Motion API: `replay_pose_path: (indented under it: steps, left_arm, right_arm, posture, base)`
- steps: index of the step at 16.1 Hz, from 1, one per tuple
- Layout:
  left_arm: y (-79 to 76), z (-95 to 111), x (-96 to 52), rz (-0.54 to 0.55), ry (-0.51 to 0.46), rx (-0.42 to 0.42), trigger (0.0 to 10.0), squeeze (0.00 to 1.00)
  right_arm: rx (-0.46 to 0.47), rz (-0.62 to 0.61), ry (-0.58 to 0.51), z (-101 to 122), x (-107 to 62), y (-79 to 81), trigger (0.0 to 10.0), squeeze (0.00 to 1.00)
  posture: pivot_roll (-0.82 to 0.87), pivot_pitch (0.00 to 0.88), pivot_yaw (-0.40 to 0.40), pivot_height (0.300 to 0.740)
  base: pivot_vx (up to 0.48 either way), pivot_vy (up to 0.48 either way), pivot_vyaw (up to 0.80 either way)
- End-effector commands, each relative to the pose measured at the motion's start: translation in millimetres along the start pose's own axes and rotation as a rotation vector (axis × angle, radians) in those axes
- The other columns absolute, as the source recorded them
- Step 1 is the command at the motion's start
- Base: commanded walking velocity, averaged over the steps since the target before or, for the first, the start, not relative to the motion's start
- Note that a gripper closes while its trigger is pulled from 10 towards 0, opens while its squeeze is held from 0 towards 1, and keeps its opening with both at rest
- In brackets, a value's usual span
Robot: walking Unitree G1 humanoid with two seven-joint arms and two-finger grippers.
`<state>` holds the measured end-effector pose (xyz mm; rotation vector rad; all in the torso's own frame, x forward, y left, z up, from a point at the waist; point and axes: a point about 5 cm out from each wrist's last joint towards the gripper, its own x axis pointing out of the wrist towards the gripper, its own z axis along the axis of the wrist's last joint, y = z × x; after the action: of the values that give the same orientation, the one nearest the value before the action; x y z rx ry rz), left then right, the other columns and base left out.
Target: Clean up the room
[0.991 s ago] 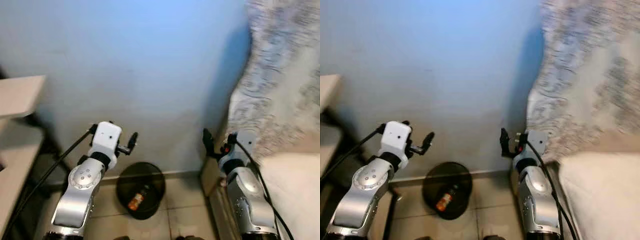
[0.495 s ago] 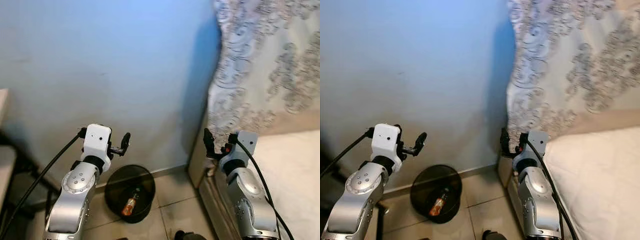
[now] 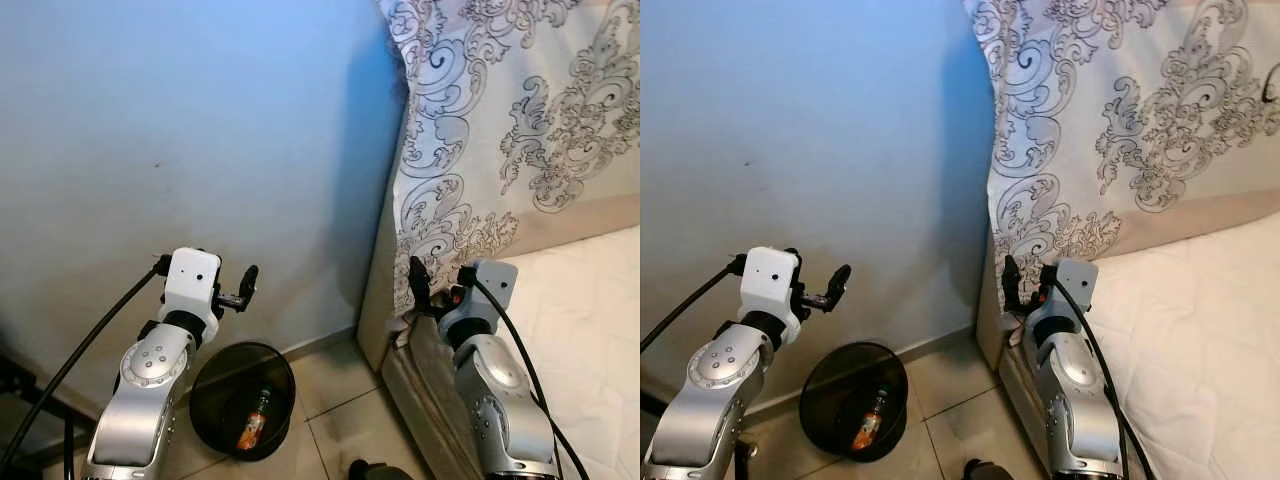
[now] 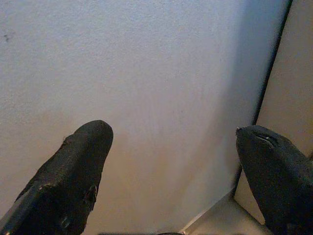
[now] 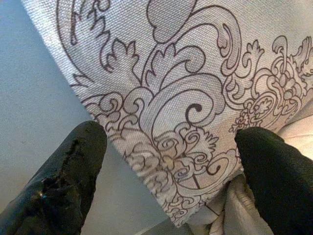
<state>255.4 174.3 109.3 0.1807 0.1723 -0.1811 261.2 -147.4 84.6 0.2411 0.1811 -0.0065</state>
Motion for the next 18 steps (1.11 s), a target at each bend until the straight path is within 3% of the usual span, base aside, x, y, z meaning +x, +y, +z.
replay_pose_path:
  steps: [1, 15, 16, 17, 18]
  left_arm:
    - [1.2, 1.5, -0.4, -0.005, -0.005, 0.014, 10.0, 0.19]
    - [1.1, 5.0, 1.4, -0.004, -0.024, 0.029, 10.0, 0.21]
    - [0.2, 5.4, 1.1, -0.014, -0.028, 0.012, 10.0, 0.75]
    - [-0.4, 5.8, 0.8, -0.02, -0.032, -0.002, 10.0, 1.0]
    - [0.1, 6.0, 0.9, -0.015, -0.032, 0.0, 10.0, 1.0]
  right_arm:
    - [-0.005, -0.001, 0.009, -0.2, 0.0, 1.4, 10.0, 0.0]
    - [-0.014, 0.006, 0.02, -0.3, 2.3, 3.5, 10.0, 0.0]
    - [-0.014, 0.006, 0.02, -0.2, 2.3, 3.8, 10.0, 0.0]
    - [-0.013, 0.006, 0.02, -0.2, 2.2, 4.1, 10.0, 0.0]
    - [-0.013, 0.005, 0.02, -0.3, 2.3, 4.0, 10.0, 0.0]
  posture:
    - [0.09, 0.0, 0.028, 0.74]
    - [0.1, 0.0, 0.022, 0.74]
    - [0.1, 0.0, 0.022, 0.74]
    - [0.1, 0.0, 0.023, 0.74]
    - [0.09, 0.0, 0.023, 0.74]
  base:
    - [0.0, 0.0, -0.8]
    - [0.0, 0.0, -0.79]
    - [0.0, 0.0, -0.79]
    - [0.0, 0.0, -0.79]
    - [0.0, 0.0, -0.79]
